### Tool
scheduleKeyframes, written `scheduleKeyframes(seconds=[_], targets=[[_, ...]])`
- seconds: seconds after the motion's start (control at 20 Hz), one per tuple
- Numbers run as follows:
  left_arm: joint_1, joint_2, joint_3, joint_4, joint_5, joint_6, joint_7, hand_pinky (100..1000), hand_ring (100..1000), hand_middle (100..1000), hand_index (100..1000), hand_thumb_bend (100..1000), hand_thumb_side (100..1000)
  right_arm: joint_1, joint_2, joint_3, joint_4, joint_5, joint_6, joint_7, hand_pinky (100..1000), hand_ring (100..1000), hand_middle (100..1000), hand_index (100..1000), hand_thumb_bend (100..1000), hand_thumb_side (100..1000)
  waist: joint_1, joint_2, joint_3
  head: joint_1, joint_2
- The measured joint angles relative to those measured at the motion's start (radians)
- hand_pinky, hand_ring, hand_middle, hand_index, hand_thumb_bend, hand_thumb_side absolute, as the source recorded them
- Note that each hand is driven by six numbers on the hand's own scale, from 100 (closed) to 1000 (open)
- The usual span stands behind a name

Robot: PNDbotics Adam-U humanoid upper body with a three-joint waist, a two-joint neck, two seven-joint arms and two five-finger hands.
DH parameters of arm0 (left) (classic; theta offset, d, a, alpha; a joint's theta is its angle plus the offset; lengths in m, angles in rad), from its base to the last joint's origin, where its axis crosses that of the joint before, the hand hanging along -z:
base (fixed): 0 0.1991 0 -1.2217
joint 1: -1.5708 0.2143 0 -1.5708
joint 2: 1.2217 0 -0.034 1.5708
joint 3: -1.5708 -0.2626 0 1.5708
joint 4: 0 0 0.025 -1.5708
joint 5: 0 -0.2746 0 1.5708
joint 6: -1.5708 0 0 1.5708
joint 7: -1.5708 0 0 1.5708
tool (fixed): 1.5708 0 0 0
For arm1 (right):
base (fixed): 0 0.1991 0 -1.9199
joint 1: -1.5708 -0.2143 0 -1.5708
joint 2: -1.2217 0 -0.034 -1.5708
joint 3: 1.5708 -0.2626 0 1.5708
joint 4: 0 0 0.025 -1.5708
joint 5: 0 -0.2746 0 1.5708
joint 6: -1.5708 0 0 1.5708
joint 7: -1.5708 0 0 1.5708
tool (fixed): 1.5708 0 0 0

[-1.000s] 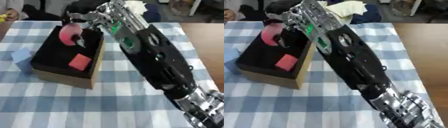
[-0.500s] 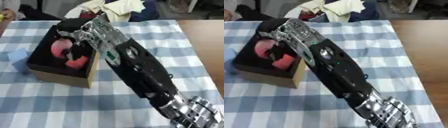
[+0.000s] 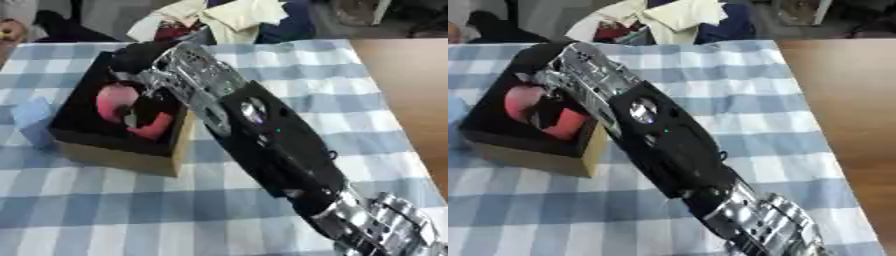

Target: Pick up objects on the table and place them in the box.

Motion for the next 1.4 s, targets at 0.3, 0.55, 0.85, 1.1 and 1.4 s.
scheduleKeyframes(seconds=[0.3,0.55,0.85,1.1,1.4], targets=[[-0.027,0.032,-0.024,0.029,-0.014,-0.047,-0.128,769,830,773,947,388,922,-0.001,0.001,-0.002,0.0,0.059,-0.006,0.007,904,947,910,923,100,731,0.0,-0.006,-0.004,0.017,0.01],[-0.04,0.033,-0.03,0.053,-0.021,-0.068,-0.183,799,845,792,961,485,950,-0.007,-0.003,-0.014,-0.013,0.094,-0.004,0.01,911,953,919,932,209,782,0.0,-0.013,-0.005,0.032,0.023],[-0.048,0.034,-0.041,0.07,-0.03,-0.082,-0.233,809,851,799,960,516,961,-0.008,-0.047,-0.027,-0.075,0.089,0.002,0.009,915,954,920,935,207,781,0.0,-0.023,-0.015,0.046,0.046],[-0.051,0.035,-0.051,0.081,-0.023,-0.088,-0.273,818,856,806,965,565,945,0.009,-0.123,-0.047,-0.182,0.018,0.023,0.02,922,951,913,938,114,791,-0.002,-0.031,-0.026,0.051,0.06],[-0.077,0.043,-0.067,0.11,-0.009,-0.094,-0.393,834,858,808,966,613,854,0.042,-0.192,-0.096,-0.347,-0.089,0.082,0.016,929,947,903,941,100,789,-0.006,-0.035,-0.038,0.063,0.061]])
